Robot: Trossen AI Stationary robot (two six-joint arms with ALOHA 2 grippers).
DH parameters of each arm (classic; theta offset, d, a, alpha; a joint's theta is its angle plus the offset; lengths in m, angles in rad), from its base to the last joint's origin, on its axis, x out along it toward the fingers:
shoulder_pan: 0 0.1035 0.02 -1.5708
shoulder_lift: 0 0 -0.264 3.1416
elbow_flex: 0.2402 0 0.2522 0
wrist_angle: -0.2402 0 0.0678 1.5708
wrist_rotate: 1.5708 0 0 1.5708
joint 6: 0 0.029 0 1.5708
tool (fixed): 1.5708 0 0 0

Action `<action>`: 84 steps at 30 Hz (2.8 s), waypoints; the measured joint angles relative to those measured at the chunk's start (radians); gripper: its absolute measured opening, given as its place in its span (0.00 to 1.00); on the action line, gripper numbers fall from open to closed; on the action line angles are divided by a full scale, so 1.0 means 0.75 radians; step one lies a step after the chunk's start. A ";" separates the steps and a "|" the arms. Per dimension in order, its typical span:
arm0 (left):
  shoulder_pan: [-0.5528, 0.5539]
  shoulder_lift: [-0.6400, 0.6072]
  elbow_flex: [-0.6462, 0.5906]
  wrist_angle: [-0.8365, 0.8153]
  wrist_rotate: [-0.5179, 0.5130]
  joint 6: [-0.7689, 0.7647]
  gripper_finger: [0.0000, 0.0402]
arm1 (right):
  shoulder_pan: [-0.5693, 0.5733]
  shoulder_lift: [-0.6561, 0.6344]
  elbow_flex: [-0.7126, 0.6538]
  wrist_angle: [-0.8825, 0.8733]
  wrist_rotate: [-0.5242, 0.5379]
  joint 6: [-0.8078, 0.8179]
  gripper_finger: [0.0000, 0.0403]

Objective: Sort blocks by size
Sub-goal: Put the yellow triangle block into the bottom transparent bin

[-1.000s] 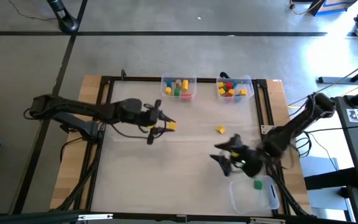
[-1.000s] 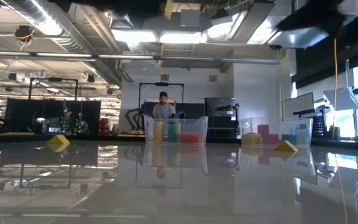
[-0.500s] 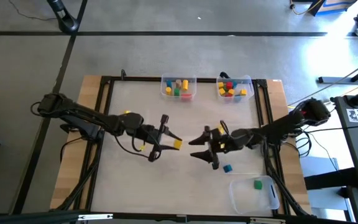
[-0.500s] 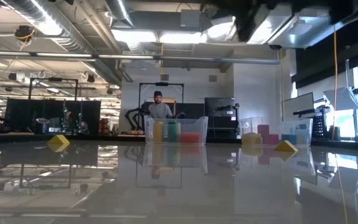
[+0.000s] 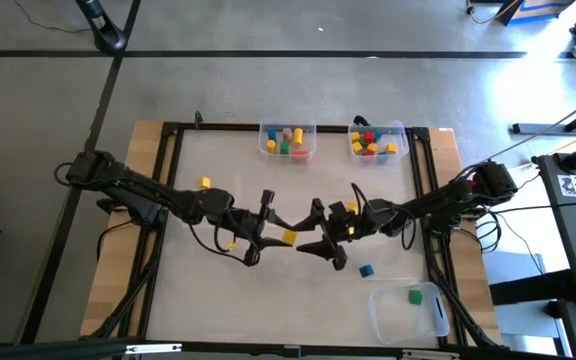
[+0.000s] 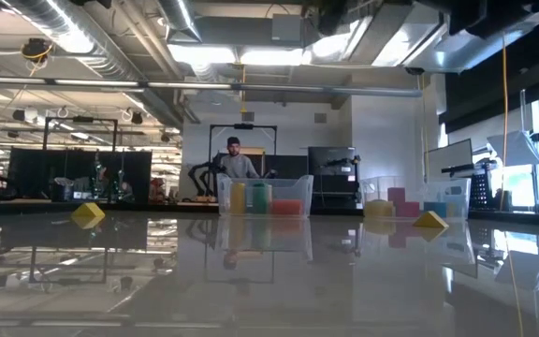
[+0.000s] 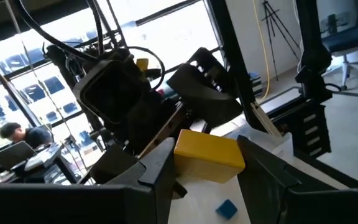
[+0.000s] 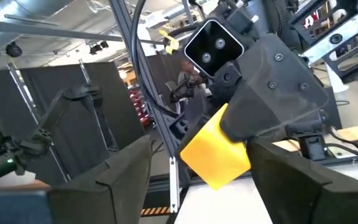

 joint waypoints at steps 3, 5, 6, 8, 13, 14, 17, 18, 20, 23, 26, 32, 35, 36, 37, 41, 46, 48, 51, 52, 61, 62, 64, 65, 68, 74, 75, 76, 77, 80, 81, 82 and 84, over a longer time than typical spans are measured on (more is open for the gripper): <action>0.000 0.000 0.000 -0.018 -0.004 0.029 0.33 | 0.001 0.000 0.018 -0.052 0.025 0.000 0.64; 0.002 0.001 0.000 -0.018 -0.012 0.030 0.33 | 0.001 0.000 0.026 -0.066 0.058 0.004 0.64; 0.002 0.001 0.000 -0.017 -0.016 0.030 0.33 | 0.001 0.000 0.030 -0.075 0.071 0.006 0.64; 0.003 0.001 0.000 -0.022 -0.018 0.030 0.33 | 0.001 0.003 0.040 -0.093 0.075 0.027 0.64; 0.002 0.001 0.001 -0.033 -0.015 0.044 0.33 | 0.002 0.061 0.106 -0.096 0.081 0.055 0.64; 0.002 0.001 0.001 -0.036 -0.015 0.043 0.33 | 0.002 0.074 0.117 -0.096 0.080 0.055 0.62; 0.002 0.001 0.001 -0.047 -0.013 0.044 0.33 | 0.001 0.096 0.140 -0.098 0.075 0.055 0.55; 0.002 0.001 0.001 -0.045 -0.012 0.043 0.33 | 0.001 0.097 0.141 -0.098 0.075 0.055 0.52; 0.002 0.001 0.002 -0.045 -0.013 0.043 0.33 | 0.001 0.097 0.141 -0.098 0.072 0.055 0.44; 0.002 0.001 0.002 -0.048 -0.005 0.067 0.33 | 0.002 0.097 0.140 -0.082 0.068 0.065 0.32; -0.001 0.001 0.003 -0.051 -0.003 0.090 0.33 | 0.002 0.097 0.141 -0.068 0.069 0.077 0.25; -0.004 0.001 0.002 -0.044 -0.018 0.077 0.33 | -0.005 0.096 0.141 -0.063 0.071 0.089 0.29; -0.007 0.001 0.001 -0.047 -0.023 0.076 0.33 | -0.007 0.094 0.141 -0.079 0.072 0.093 0.30; -0.007 0.001 0.001 -0.051 -0.022 0.068 0.33 | -0.006 0.094 0.141 -0.090 0.074 0.097 0.28; -0.007 0.001 0.000 -0.054 -0.019 0.057 0.33 | -0.006 0.094 0.141 -0.102 0.076 0.105 0.27; -0.008 0.003 -0.001 -0.049 -0.015 0.035 0.39 | -0.005 0.092 0.143 -0.124 0.074 0.095 0.21; -0.007 -0.022 -0.003 -0.052 -0.065 -0.049 0.55 | -0.005 0.091 0.143 -0.090 0.119 -0.056 0.23; -0.012 -0.069 -0.003 -0.097 -0.085 -0.075 0.61 | -0.007 0.084 0.147 -0.072 0.144 -0.125 0.23; -0.032 -0.179 -0.003 -0.262 -0.160 -0.105 0.65 | -0.009 0.066 0.148 -0.088 0.154 -0.184 0.21; -0.045 -0.222 -0.003 -0.341 -0.206 -0.144 0.66 | -0.009 0.061 0.149 -0.086 0.154 -0.207 0.21; -0.051 -0.536 -0.002 -1.180 -0.467 -0.619 0.66 | 0.013 -0.059 0.147 -0.375 0.020 -0.317 0.24; -0.047 -0.551 -0.002 -1.254 -0.479 -0.671 0.66 | 0.022 -0.082 0.147 -0.456 0.012 -0.316 0.24; -0.036 -0.564 -0.002 -1.391 -0.500 -0.780 0.66 | 0.051 -0.133 0.145 -0.616 0.006 -0.312 0.21; -0.031 -0.566 -0.002 -1.449 -0.509 -0.832 0.66 | 0.067 -0.159 0.145 -0.689 0.005 -0.307 0.20; -0.020 -0.567 -0.002 -1.593 -0.527 -0.980 0.66 | 0.130 -0.247 0.145 -0.926 0.002 -0.199 0.20; 0.019 -0.557 -0.003 -1.853 -0.596 -1.264 0.66 | 0.303 -0.389 0.145 -1.412 0.065 0.259 0.26; 0.031 -0.555 -0.003 -1.887 -0.596 -1.301 0.66 | 0.336 -0.405 0.145 -1.502 0.065 0.369 0.26; 0.042 -0.554 -0.003 -1.911 -0.595 -1.334 0.66 | 0.370 -0.420 0.145 -1.590 0.045 0.489 0.25; 0.055 -0.550 -0.003 -1.929 -0.597 -1.361 0.66 | 0.402 -0.434 0.144 -1.673 0.022 0.602 0.25; 0.093 -0.547 -0.003 -1.958 -0.604 -1.397 0.66 | 0.522 -0.455 0.144 -1.833 0.015 0.898 0.22; 0.106 -0.547 -0.003 -1.958 -0.605 -1.403 0.66 | 0.564 -0.457 0.144 -1.872 0.028 0.980 0.21; 0.117 -0.547 -0.003 -1.959 -0.605 -1.404 0.66 | 0.607 -0.457 0.144 -1.902 0.045 1.049 0.21; 0.136 -0.547 -0.003 -1.959 -0.605 -1.406 0.66 | 0.682 -0.457 0.141 -1.960 0.105 1.180 0.21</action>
